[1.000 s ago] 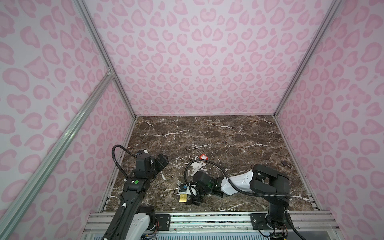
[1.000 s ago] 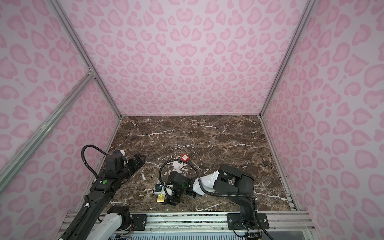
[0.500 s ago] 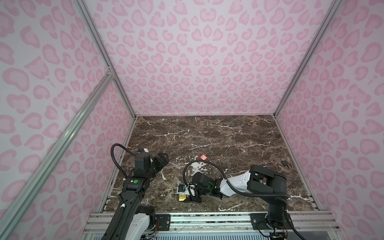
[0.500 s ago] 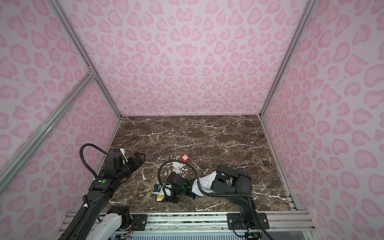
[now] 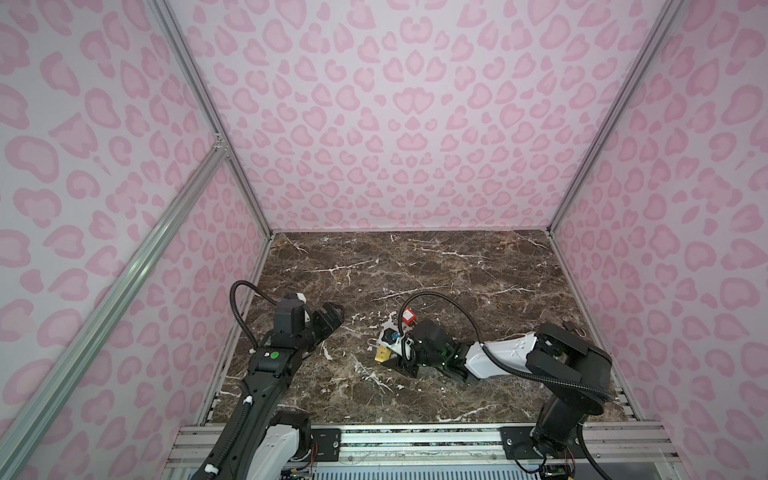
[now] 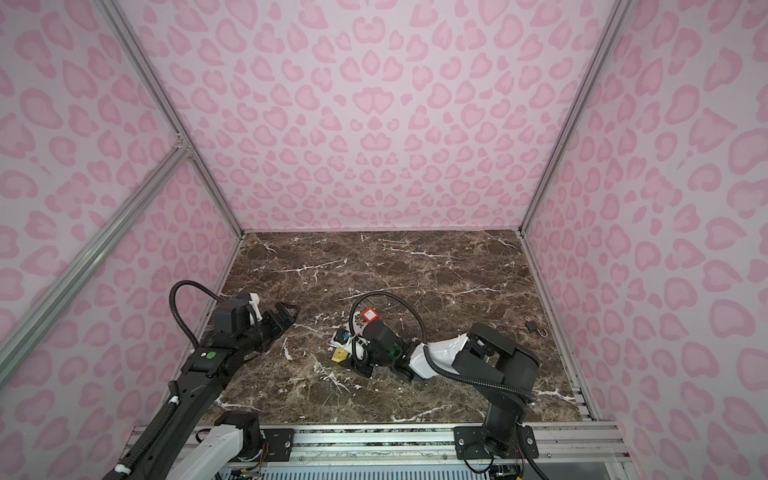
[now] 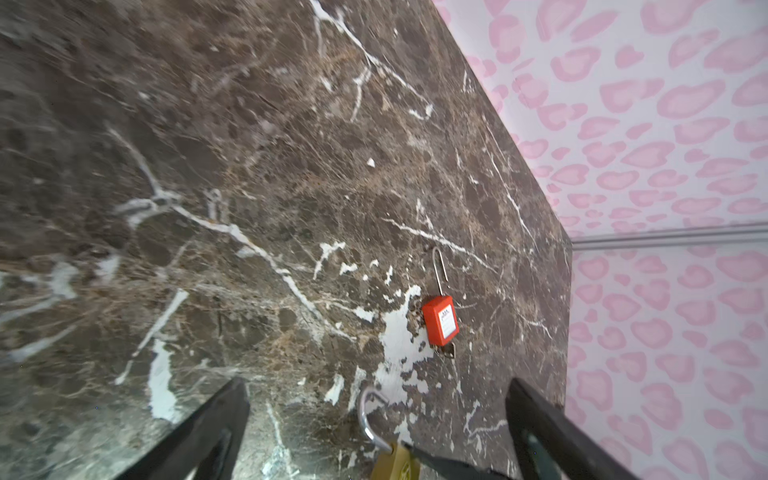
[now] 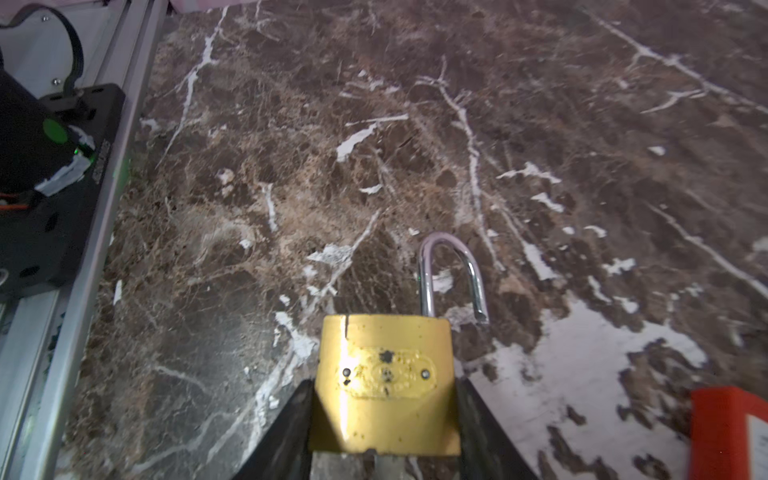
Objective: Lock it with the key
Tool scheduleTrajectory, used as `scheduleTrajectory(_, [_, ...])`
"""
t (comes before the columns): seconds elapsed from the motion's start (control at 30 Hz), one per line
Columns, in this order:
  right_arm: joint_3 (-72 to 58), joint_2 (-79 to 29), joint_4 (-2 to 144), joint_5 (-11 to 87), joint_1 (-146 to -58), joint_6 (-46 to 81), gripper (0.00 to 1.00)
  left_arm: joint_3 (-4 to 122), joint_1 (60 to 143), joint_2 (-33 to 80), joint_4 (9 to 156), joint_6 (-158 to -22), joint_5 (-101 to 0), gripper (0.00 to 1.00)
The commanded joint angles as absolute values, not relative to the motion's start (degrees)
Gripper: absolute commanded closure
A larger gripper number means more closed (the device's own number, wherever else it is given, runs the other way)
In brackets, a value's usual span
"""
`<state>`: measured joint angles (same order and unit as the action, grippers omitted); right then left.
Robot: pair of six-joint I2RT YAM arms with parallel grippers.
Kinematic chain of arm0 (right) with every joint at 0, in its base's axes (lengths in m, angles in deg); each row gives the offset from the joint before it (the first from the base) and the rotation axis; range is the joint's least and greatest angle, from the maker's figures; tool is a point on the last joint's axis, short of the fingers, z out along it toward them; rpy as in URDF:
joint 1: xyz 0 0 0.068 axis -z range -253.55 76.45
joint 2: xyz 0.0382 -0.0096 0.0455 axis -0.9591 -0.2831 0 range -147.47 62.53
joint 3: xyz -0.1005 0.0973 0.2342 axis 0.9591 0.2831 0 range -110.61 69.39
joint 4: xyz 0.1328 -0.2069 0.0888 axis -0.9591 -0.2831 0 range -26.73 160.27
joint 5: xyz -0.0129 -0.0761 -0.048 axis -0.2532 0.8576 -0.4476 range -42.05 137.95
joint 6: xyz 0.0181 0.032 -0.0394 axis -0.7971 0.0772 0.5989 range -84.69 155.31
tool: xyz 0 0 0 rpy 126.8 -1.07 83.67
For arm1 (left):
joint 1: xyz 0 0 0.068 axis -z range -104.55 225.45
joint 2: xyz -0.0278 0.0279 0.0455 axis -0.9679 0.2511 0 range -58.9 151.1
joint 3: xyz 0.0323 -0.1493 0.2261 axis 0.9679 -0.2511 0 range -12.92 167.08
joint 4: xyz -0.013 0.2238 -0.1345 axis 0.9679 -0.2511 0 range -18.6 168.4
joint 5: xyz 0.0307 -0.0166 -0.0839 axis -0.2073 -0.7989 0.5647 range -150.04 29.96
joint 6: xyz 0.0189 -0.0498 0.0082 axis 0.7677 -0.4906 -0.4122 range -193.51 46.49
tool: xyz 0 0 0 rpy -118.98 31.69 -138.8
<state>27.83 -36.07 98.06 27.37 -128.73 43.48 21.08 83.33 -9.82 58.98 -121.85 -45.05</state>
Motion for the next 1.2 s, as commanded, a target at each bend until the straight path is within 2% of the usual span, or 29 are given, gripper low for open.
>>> scheduleTrajectory(0.0, [27.41,-33.96,100.14,27.74,-125.61,43.94,0.54,23.63,85.81,-6.29,64.57,-120.85,-38.34,0.02])
scheduleTrajectory(0.13, [26.26,-31.05,97.82,26.96,-121.39,45.3,0.54,26.83,90.62,-0.88,67.52,-120.26,-34.77,0.03])
scheduleTrajectory(0.33, [25.05,-27.18,97.25,24.01,-116.82,43.81,0.54,30.36,97.01,4.32,71.43,-121.06,-34.82,0.06])
scheduleTrajectory(0.47, [24.93,-24.69,97.83,22.62,-115.45,42.11,0.54,30.08,98.12,7.69,81.85,-125.83,-28.15,0.13])
scheduleTrajectory(0.6, [24.89,-21.75,96.84,21.34,-113.65,41.44,0.54,31.61,98.91,9.41,85.56,-126.94,-25.12,0.16])
scheduleTrajectory(0.9, [22.79,-18.01,93.87,18.63,-112.68,41.02,0.54,33.58,100.36,12.98,91.72,-128.8,-21.19,0.3])
scheduleTrajectory(1.17, [20.93,-18.04,92.04,16.96,-112.67,41.21,0.54,34.42,101.14,14.92,95.49,-130.57,-20.14,0.55])
